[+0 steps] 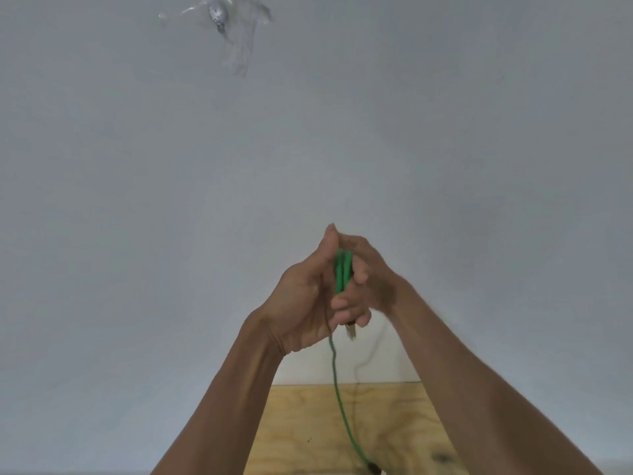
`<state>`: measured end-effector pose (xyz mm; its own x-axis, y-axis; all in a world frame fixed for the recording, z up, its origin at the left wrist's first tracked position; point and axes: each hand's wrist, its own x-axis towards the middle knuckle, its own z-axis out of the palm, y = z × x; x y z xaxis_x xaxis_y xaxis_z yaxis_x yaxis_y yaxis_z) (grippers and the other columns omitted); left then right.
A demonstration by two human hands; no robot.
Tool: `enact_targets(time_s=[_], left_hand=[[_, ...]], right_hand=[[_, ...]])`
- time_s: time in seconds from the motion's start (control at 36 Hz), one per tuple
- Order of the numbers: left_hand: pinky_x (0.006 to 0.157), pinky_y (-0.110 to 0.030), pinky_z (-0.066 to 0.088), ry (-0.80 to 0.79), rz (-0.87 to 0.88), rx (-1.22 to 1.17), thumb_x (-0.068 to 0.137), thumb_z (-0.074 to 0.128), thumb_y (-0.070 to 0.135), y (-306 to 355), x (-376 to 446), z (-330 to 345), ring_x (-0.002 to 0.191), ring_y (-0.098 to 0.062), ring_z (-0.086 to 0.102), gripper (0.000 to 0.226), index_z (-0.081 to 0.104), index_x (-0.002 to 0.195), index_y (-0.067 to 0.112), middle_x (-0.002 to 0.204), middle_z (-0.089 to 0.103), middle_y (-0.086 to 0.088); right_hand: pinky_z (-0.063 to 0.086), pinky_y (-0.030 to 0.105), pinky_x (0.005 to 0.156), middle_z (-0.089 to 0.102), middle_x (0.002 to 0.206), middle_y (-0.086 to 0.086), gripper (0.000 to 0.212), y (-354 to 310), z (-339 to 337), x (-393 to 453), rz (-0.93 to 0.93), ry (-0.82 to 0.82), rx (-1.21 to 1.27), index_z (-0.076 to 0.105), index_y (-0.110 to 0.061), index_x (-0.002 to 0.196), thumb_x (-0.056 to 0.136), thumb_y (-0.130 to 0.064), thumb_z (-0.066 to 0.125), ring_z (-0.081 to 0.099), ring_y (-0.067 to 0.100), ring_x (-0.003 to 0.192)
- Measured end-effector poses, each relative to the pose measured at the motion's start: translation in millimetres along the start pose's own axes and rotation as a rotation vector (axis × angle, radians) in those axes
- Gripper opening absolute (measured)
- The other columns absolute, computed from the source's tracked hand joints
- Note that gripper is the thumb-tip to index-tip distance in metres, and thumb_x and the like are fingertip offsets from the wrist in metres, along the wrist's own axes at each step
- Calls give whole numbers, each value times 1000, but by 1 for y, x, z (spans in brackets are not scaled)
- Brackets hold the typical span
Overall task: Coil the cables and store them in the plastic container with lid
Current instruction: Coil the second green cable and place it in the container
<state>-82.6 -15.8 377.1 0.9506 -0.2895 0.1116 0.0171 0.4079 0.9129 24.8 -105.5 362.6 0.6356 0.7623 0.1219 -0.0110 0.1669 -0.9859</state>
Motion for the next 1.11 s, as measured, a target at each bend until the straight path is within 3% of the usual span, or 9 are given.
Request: enact_targets(time_s=[0.06,0.17,0.33,0.56,0.67,0.78,0.83,0.94,1.11], left_hand=[[64,-35,51,19,91,17,104,42,36,5,4,2,50,-18,44,40,59,83,7,55,42,-4],[71,-34,51,169,228,156,102,48,29,27,9,-9,58,-18,48,28,58,83,11,63,49,-4],[80,-32,52,374,283,418,107,41,22,37,11,-40,62,-16,51,26,56,92,9,67,56,-1],[76,-36,46,463,232,572,108,42,25,27,3,-67,75,-21,60,27,60,96,9,79,68,-5],[78,-34,53,495,191,762,109,41,26,30,-3,-70,81,-21,66,36,62,105,-3,91,75,-10],[65,-31,48,492,129,996,109,40,32,27,-9,-67,67,-13,56,43,67,93,2,79,65,-5],[65,-31,49,459,104,965,109,34,39,24,-11,-62,65,-15,58,55,67,83,3,74,64,-7],[63,-28,46,403,38,888,104,10,58,11,-12,-48,61,-19,61,84,60,74,-3,65,66,-12],[58,-36,36,351,-69,396,94,14,75,2,-16,-37,51,-25,46,80,55,79,8,56,41,-8]], right_hand=[[38,12,33,48,32,-9,39,11,7,-14,71,21,120,50,-19,67,105,-27,42,47,0,28],[41,25,53,52,58,-1,40,50,22,-21,-3,139,248,61,-16,67,104,-19,46,40,13,50],[40,25,50,72,79,0,20,58,41,-35,-101,255,-8,72,-12,115,100,-11,58,43,12,52],[56,24,60,77,84,-1,23,54,46,-39,-134,347,-340,75,-16,111,87,-15,75,67,15,62],[43,6,61,74,88,-8,19,37,38,-34,-218,346,-679,76,-20,106,89,-17,72,58,-6,58],[57,30,73,76,94,-12,18,11,25,-26,-325,289,-829,76,-28,100,83,-21,79,60,-2,66],[56,36,71,73,92,-13,20,-3,18,-22,-383,237,-874,74,-26,94,78,-20,83,61,5,69],[40,18,60,62,78,-15,28,-30,10,-15,-527,171,-929,71,-26,80,62,-30,93,52,3,61],[46,22,55,71,73,-8,28,-40,-6,-4,-412,34,-673,75,-21,76,58,-20,96,55,20,59]])
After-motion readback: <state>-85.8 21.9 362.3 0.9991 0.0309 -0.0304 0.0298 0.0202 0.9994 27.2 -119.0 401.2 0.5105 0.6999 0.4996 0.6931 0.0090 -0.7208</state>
